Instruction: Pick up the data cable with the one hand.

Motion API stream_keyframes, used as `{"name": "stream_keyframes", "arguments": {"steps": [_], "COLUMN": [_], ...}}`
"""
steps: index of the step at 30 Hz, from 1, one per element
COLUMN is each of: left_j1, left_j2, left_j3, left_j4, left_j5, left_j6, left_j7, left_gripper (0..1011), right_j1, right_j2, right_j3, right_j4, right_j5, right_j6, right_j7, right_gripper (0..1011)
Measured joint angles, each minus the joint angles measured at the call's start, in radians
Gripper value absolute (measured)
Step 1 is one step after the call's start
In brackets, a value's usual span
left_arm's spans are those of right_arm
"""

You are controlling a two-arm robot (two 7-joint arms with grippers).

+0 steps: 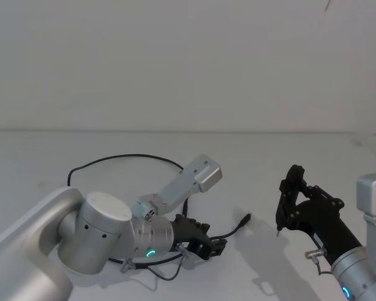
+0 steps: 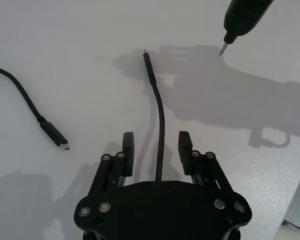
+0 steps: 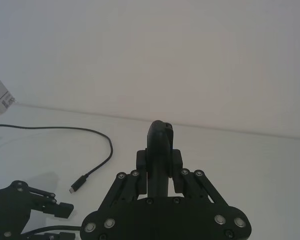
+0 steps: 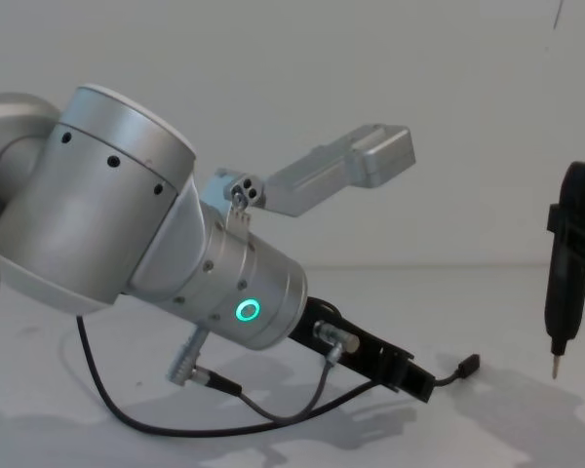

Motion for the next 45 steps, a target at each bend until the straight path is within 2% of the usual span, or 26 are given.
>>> {"name": "stream_keyframes", "arguments": {"steps": [9,12,13,17,35,39,45], "left_j1": [0.0,0.0,0.0,0.0,0.0,0.0,-0.008], "left_j2": [-0.001,-0.001,-0.001,-0.001,-0.002,0.004,0.027], "left_j3": [0.0,0.0,0.0,0.0,0.0,0.005,0.02], "left_j4": [0.002,0.002,0.003,0.003,0.004,0.001,-0.011], "left_j5": [0.001,0.001,0.001,0.002,0.003,0.009,0.025], "left_j6": [0.0,0.0,0.0,0.0,-0.001,-0.015,-0.065], "left_j7": [0.0,0.0,0.0,0.0,-0.001,-0.009,-0.042], "left_gripper": [252,196,132,41,36,36,36], "right_j1": [0.0,0.0,0.0,0.0,0.0,0.002,0.006], "right_j2": [0.0,0.0,0.0,0.0,0.0,0.001,0.011], "right_j3": [0.0,0.0,0.0,0.0,0.001,0.004,0.015], "right_j4": [0.0,0.0,0.0,0.0,-0.001,-0.007,-0.031], "right_j5": [0.0,0.0,0.0,0.0,-0.001,-0.003,0.001], "right_j6": [0.0,0.0,0.0,0.0,0.0,-0.005,-0.009], "right_j7": [0.0,0.0,0.0,0.0,0.0,0.004,0.025], "right_gripper": [279,279,279,279,279,279,279]}}
